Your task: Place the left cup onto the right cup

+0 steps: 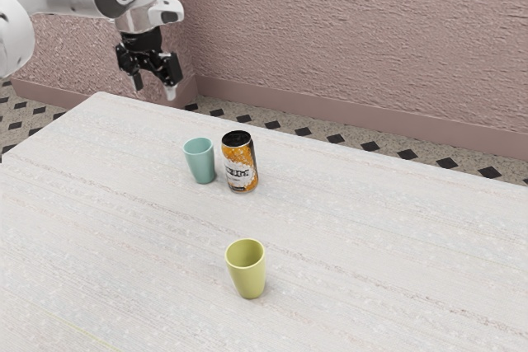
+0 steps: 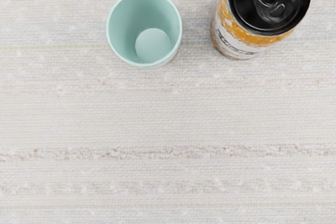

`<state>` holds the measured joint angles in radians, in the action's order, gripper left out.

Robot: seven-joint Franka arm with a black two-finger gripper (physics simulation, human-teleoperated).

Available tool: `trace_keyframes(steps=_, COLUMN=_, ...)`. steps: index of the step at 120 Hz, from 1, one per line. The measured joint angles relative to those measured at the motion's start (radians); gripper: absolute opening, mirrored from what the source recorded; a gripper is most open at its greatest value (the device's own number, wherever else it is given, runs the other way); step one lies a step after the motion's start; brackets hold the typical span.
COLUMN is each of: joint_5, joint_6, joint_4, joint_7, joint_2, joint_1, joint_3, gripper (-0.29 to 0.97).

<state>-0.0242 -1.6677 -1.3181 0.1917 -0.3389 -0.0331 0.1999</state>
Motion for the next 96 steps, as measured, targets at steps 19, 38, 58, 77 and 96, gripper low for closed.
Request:
trace_keyframes(steps=19, joint_5=-0.021, joint_6=-0.037, joint_4=0.111, joint_7=0.019, joint_2=-0.150, joint_1=0.034, joint_3=-0.008, gripper=0.68)
trace_keyframes(steps=38, joint_5=-0.030, joint_6=-0.056, joint_4=0.272, joint_7=0.039, joint_2=-0.312, joint_1=0.124, joint_3=-0.069, gripper=0.68)
trace_keyframes(steps=58, joint_5=-0.047, joint_6=-0.096, joint_4=0.323, joint_7=0.059, joint_2=-0.421, joint_1=0.179, joint_3=-0.118, gripper=0.68)
trace_keyframes(steps=77, joint_5=-0.059, joint_6=-0.139, joint_4=0.343, joint_7=0.076, joint_2=-0.490, joint_1=0.193, joint_3=-0.119, gripper=0.68)
trace_keyframes(steps=96, joint_5=-0.063, joint_6=-0.187, joint_4=0.390, joint_7=0.092, joint_2=-0.556, joint_1=0.203, joint_3=-0.126, gripper=0.68)
